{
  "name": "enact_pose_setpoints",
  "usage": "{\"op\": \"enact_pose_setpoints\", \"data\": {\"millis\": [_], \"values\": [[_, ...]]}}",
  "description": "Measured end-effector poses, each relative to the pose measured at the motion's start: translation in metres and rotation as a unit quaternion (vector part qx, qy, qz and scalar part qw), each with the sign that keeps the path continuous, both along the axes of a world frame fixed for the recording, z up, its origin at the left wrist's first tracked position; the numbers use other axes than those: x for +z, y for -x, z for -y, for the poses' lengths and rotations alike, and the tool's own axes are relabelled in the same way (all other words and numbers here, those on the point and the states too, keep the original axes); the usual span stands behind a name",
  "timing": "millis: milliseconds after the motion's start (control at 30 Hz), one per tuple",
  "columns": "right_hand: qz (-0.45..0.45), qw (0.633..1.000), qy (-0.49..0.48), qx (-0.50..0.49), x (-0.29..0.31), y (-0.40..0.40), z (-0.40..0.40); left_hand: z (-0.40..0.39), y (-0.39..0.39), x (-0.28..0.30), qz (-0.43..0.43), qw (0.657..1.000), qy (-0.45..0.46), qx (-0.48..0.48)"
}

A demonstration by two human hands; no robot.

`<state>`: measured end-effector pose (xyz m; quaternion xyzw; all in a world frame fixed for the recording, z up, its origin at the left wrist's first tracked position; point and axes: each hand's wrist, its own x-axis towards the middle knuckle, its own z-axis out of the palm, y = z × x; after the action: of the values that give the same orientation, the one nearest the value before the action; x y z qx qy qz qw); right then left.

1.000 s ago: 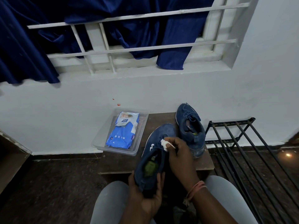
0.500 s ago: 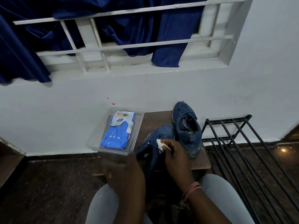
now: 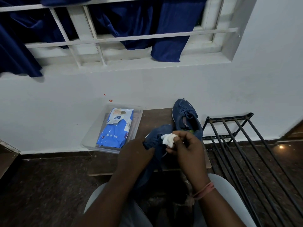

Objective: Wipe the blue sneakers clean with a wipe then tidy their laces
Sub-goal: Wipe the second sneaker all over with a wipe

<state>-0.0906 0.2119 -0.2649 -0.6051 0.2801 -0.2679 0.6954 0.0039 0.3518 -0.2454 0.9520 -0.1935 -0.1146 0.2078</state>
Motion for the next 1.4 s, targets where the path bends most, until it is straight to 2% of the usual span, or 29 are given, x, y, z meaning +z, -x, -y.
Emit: {"op": "enact_pose_setpoints", "data": {"millis": [100,167,267,367,500,600,633,700,733,800,900,933,1033,1200,1300,1400], "values": [[-0.037,0.998,0.054,0.0,0.0,0.0,-0.002,-0.007,0.007,-0.007,0.012,0.999,-0.008,-0.029],[-0.091,0.977,0.19,0.004,-0.005,0.001,-0.002,-0.011,0.008,-0.013,0.023,0.998,-0.016,-0.061],[-0.12,0.914,0.387,-0.006,0.003,-0.002,0.0,-0.011,0.005,-0.016,0.017,0.992,-0.065,-0.106],[-0.158,0.858,0.488,0.03,0.018,-0.023,0.005,-0.005,0.007,-0.019,0.015,0.987,-0.088,-0.135],[-0.311,0.773,0.525,0.172,0.028,-0.067,0.013,0.005,0.012,-0.018,0.032,0.984,-0.107,-0.141],[-0.423,0.659,0.55,0.291,0.042,-0.104,0.012,0.011,0.013,-0.013,0.031,0.981,-0.139,-0.132],[-0.446,0.632,0.554,0.309,0.042,-0.109,0.012,0.009,0.014,-0.013,0.03,0.982,-0.137,-0.124],[-0.453,0.627,0.557,0.302,0.031,-0.108,0.014,0.003,0.016,-0.017,0.043,0.985,-0.119,-0.113],[-0.444,0.638,0.559,0.288,0.023,-0.102,0.017,-0.001,0.017,-0.018,0.048,0.985,-0.116,-0.115],[-0.42,0.669,0.561,0.246,0.008,-0.087,0.018,-0.009,0.016,-0.022,0.052,0.985,-0.114,-0.117],[-0.392,0.734,0.522,0.187,-0.008,-0.074,0.013,-0.014,0.012,-0.023,0.069,0.983,-0.117,-0.121],[-0.389,0.742,0.515,0.18,-0.009,-0.075,0.012,-0.014,0.011,-0.023,0.069,0.983,-0.117,-0.123],[-0.399,0.726,0.524,0.197,-0.008,-0.083,0.011,-0.013,0.013,-0.025,0.074,0.982,-0.12,-0.127],[-0.399,0.721,0.533,0.193,-0.007,-0.098,0.001,-0.012,0.019,-0.027,0.062,0.985,-0.109,-0.114],[-0.399,0.729,0.492,0.259,-0.005,-0.103,-0.004,-0.009,0.02,-0.026,0.061,0.987,-0.103,-0.11],[-0.396,0.701,0.489,0.337,0.0,-0.117,-0.008,-0.007,0.019,-0.025,0.044,0.99,-0.087,-0.106]]}}
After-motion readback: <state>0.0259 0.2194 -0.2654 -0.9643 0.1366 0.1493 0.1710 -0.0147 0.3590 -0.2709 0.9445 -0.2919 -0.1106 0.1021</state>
